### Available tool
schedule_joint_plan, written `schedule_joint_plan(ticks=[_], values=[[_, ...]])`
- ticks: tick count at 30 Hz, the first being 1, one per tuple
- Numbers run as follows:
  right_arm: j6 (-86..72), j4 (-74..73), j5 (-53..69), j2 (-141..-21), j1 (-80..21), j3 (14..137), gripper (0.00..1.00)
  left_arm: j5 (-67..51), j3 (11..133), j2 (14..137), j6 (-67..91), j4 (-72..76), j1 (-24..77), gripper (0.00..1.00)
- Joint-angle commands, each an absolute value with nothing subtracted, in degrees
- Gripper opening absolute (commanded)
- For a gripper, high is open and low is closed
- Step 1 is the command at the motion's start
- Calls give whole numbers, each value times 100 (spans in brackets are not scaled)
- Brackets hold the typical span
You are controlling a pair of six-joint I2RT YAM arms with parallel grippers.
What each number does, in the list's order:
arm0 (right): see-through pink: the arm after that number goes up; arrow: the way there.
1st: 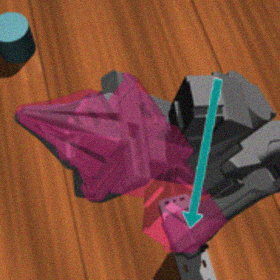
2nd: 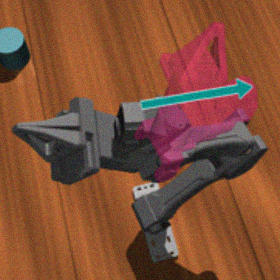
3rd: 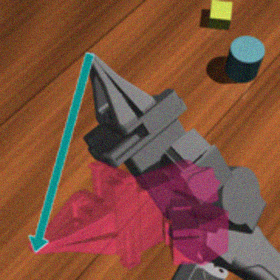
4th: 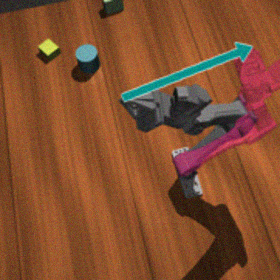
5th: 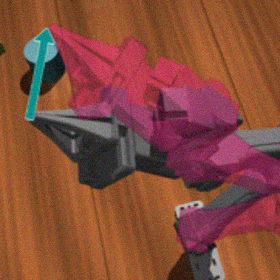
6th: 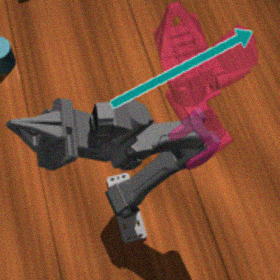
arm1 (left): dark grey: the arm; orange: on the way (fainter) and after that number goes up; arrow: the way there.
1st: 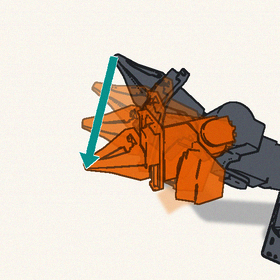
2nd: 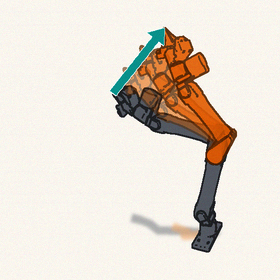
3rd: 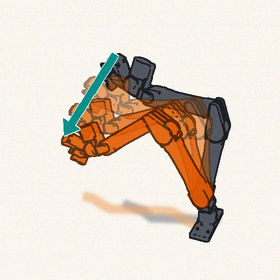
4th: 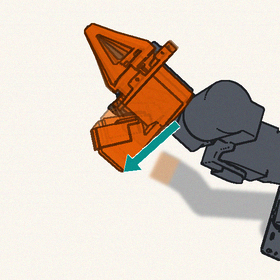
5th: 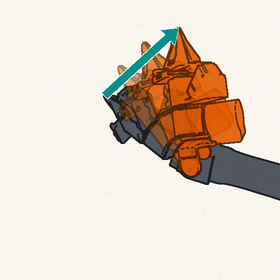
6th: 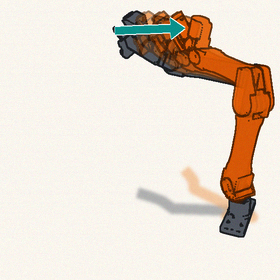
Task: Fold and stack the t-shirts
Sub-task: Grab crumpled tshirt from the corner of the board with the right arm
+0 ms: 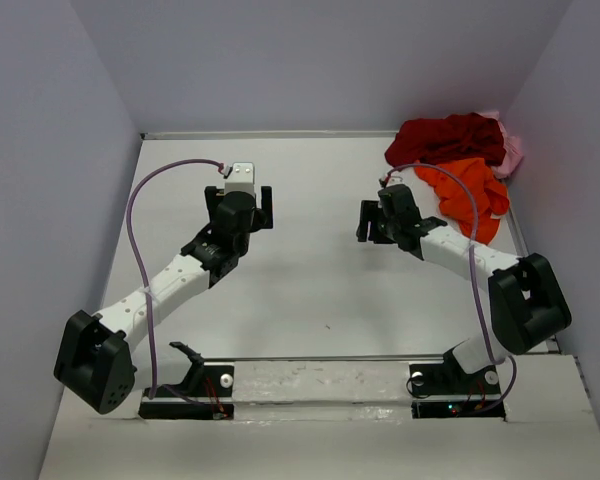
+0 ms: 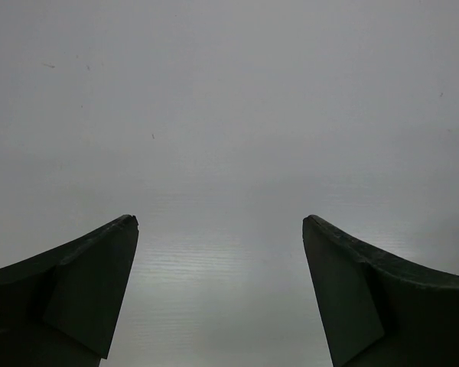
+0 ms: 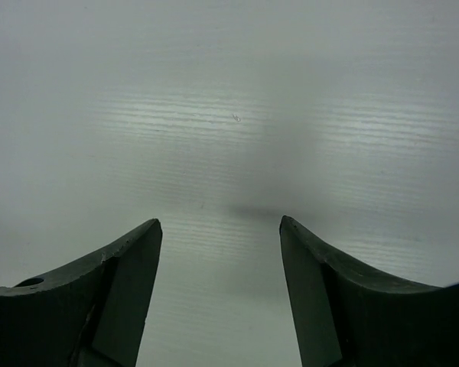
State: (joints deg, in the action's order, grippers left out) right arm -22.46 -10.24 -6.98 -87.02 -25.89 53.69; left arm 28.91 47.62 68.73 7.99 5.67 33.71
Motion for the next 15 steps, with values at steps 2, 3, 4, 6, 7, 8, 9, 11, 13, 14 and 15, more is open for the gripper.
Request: schedule_joint_plan(ticks=[2,3,4,6,7,8,9,11,13,14,15], values=[[-2250,-466,-492,-8429,-2628,5072,69,3093,4957,6723,756,712,3401,99],[-2276,-457,-570,-8437,-2628,5063,69,3146,4966,6732,756,712,3401,99],[-2320,-457,-623,-8481,-2628,5063,69,3155,4966,6724,747,712,3401,99],[-2355,-501,-703,-8683,-2628,5159,68,3112,4957,6715,756,721,3410,99],[-2416,-518,-738,-8814,-2628,5229,68,3094,4948,6724,747,738,3410,99],[-2434,-527,-721,-8868,-2628,5247,68,3042,4948,6732,747,738,3410,99],[-2443,-519,-703,-8903,-2628,5282,68,3041,4957,6750,747,738,3419,99],[-2382,-484,-738,-9034,-2681,5465,68,3041,4992,6794,738,703,3436,99],[-2164,-501,-982,-9157,-2681,5719,68,3050,4992,6750,730,686,3445,99],[-2075,-588,-1080,-9245,-2681,5904,67,3067,4983,6733,721,694,3437,99],[-1987,-719,-1203,-9350,-2681,6141,68,3093,4966,6680,712,703,3445,99]])
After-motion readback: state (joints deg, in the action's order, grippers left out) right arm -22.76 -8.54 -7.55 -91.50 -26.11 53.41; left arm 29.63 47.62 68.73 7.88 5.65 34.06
